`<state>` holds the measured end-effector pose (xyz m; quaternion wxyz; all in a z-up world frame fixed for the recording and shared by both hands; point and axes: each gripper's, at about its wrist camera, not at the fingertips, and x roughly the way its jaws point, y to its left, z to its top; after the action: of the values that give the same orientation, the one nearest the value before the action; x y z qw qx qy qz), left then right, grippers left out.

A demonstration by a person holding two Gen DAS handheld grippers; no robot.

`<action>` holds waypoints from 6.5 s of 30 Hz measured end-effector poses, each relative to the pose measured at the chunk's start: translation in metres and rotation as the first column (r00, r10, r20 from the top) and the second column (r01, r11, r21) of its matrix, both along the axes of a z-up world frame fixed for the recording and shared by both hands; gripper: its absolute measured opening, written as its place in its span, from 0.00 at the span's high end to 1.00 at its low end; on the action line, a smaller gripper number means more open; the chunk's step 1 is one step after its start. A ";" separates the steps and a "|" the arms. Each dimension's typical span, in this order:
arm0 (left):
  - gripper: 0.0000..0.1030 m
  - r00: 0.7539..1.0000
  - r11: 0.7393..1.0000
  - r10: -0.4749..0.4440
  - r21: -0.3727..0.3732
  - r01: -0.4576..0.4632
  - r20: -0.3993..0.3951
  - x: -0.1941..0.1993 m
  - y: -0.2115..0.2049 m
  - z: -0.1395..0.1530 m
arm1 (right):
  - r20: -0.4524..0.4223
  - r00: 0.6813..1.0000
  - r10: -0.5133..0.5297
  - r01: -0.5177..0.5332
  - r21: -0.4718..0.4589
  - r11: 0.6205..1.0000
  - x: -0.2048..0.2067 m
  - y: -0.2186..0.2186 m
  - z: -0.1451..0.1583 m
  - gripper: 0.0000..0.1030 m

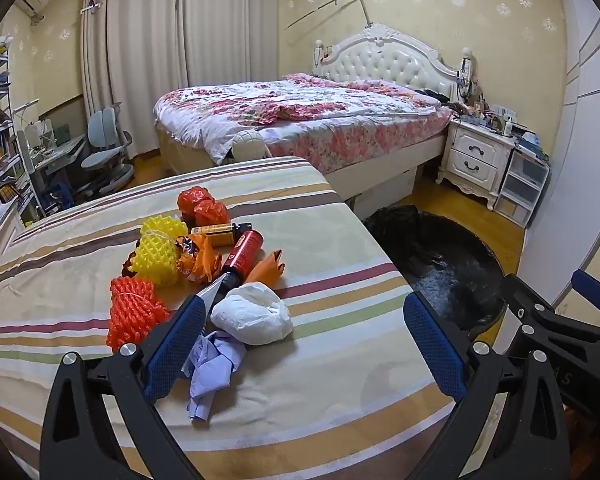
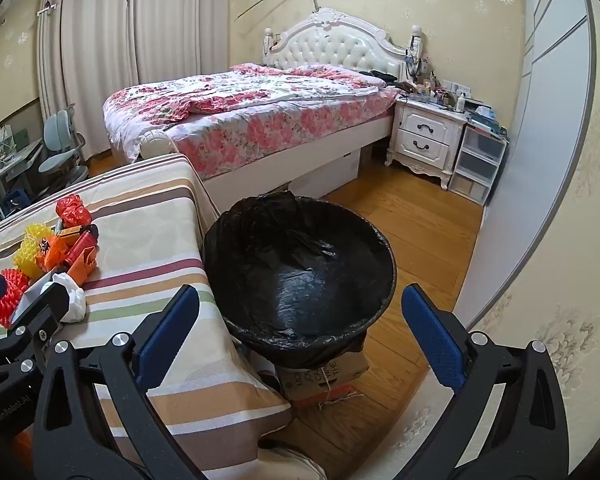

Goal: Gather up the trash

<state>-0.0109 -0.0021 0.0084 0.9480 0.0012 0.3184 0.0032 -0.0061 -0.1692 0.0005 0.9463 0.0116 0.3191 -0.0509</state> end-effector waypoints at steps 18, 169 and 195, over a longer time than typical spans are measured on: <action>0.06 1.000 1.000 0.005 -0.001 -0.005 -0.021 0.008 -0.001 -0.006 | -0.004 1.000 -0.001 0.001 -0.004 1.000 0.000 -0.001 -0.003 0.04; 0.50 0.980 0.984 0.143 -0.084 -0.156 -0.138 -0.020 0.181 -0.028 | -0.162 0.870 0.465 -0.458 0.083 0.885 0.013 0.169 -0.028 0.58; 0.50 0.995 0.993 -0.098 -0.072 0.096 -0.031 0.012 0.066 0.006 | -0.063 0.982 0.178 -0.176 0.033 0.984 0.035 0.036 -0.006 0.58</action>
<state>0.0011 0.0639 0.0143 0.9408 -0.0167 0.3341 -0.0541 0.0290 -0.1332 -0.0053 0.9359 -0.0054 0.3503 0.0374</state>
